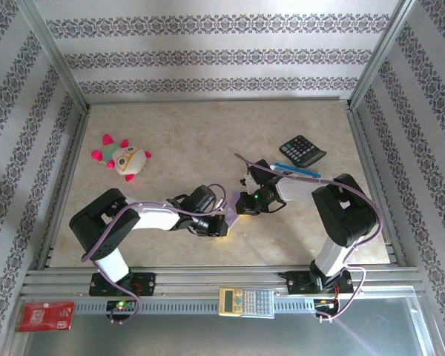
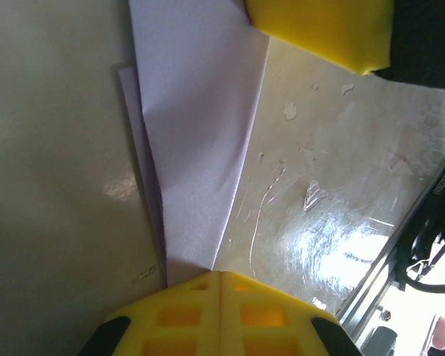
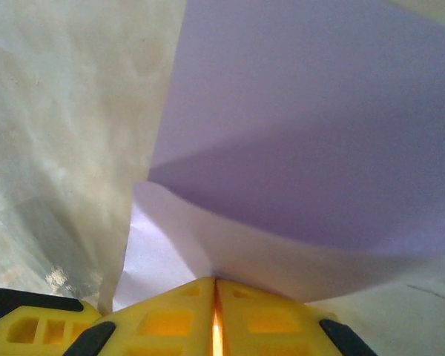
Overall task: Fold a paper plane with a square sheet of paper (pick it up from the middle)
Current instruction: Fold the wing for the fifth time at the center of the table.
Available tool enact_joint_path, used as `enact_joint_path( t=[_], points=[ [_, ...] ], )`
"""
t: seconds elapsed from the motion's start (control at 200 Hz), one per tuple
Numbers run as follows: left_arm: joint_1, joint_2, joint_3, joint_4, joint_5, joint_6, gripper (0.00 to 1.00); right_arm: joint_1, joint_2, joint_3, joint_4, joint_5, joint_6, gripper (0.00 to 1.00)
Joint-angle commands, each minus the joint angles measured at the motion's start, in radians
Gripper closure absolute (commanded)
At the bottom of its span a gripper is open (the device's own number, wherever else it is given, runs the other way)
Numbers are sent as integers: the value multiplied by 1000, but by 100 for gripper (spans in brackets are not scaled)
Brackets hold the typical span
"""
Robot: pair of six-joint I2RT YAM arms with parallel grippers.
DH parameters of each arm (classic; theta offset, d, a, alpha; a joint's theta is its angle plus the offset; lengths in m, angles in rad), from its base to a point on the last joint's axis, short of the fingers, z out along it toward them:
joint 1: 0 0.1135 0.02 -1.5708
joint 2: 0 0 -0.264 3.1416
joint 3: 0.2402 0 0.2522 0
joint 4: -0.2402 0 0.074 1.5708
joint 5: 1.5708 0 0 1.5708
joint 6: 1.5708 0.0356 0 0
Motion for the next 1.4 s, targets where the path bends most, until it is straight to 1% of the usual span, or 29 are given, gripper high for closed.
enact_joint_path(
  t=[0.0, 0.18, 0.29, 0.505, 0.65, 0.724, 0.849, 1.079, 1.394],
  points=[
    [6, 36, -68, -49, -20, -9, 96, -17, 30, 16, -56, 117, -5, 85],
    [7, 53, -100, -25, -15, -29, 99, -21, -28, 73, -64, 37, 12, 84],
    [7, 60, -109, -6, -4, -46, 100, -23, -71, 67, -48, -20, 45, 83],
    [9, 70, -114, 24, 20, -68, 100, -14, -155, -62, 91, -98, 176, 84],
    [9, 77, -115, 25, 25, -69, 100, 19, -200, -147, 202, -116, 280, 86],
    [10, 77, -117, 25, 26, -70, 100, 40, -213, -179, 237, -105, 314, 86],
    [11, 80, -117, 23, 27, -71, 100, 72, -204, -216, 309, -106, 364, 86],
    [11, 79, -111, 13, 26, -66, 100, 114, -160, -234, 372, -106, 406, 86],
    [11, 86, -104, -1, 26, -60, 100, 133, -87, -225, 397, -101, 409, 87]
  ],
)
